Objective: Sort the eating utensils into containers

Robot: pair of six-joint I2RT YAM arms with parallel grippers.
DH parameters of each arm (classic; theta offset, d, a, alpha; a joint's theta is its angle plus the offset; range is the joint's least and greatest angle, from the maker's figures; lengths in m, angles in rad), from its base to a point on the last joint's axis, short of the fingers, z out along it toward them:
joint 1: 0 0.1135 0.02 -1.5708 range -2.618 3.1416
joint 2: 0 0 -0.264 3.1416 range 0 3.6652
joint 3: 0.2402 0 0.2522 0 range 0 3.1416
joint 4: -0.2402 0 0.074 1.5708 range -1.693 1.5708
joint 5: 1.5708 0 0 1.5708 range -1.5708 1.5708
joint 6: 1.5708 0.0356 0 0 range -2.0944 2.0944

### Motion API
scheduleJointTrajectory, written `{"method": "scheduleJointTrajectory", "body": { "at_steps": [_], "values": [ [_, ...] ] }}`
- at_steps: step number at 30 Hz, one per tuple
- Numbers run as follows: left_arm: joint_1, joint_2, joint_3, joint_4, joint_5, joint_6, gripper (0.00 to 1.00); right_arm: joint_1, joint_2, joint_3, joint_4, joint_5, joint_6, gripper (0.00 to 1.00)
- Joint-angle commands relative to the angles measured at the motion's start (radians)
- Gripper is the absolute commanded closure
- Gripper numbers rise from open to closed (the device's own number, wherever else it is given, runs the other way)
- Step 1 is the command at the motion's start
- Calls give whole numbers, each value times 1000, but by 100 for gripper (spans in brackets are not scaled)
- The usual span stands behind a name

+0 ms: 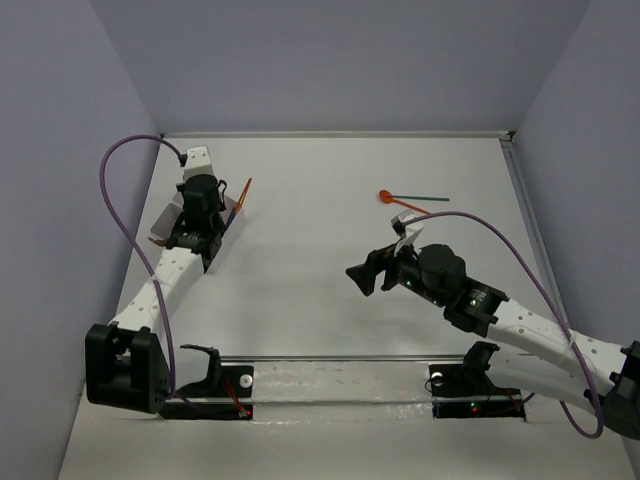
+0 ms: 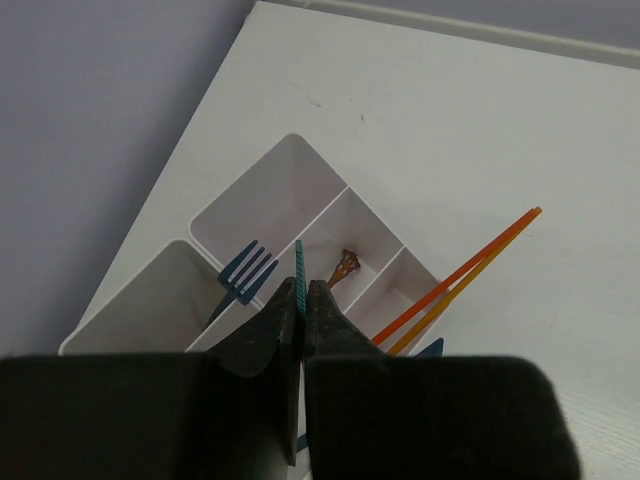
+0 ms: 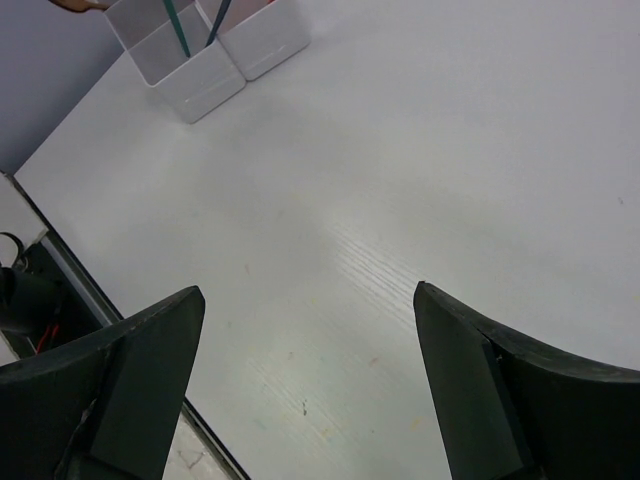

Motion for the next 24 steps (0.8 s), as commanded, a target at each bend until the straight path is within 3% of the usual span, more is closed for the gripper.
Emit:
{"method": "scheduleJointTrajectory", "body": {
  "at_steps": [1, 3, 4, 7, 10, 18, 24],
  "values": [
    [4, 20, -5, 75, -19, 4, 84, 10, -24, -1, 29, 35, -3, 9],
    [4, 14, -3, 71, -28, -3, 74, 10, -27, -1, 27, 44, -3, 9],
    [4, 8, -5, 72, -31, -4, 62, 10, -27, -2, 27, 46, -3, 9],
    [4, -13, -13, 78, -23, -9, 43, 10, -24, -2, 27, 54, -7, 9],
    [4, -29, -7, 71, -2, -21, 33, 10, -20, -4, 27, 69, -10, 9],
    [-62, -138, 50, 2, 92, -69, 20, 10, 19, -8, 27, 147, -16, 13],
    [-143, -300, 92, -121, 303, -153, 18, -44, 89, 8, 9, 173, -10, 29]
  ]
}}
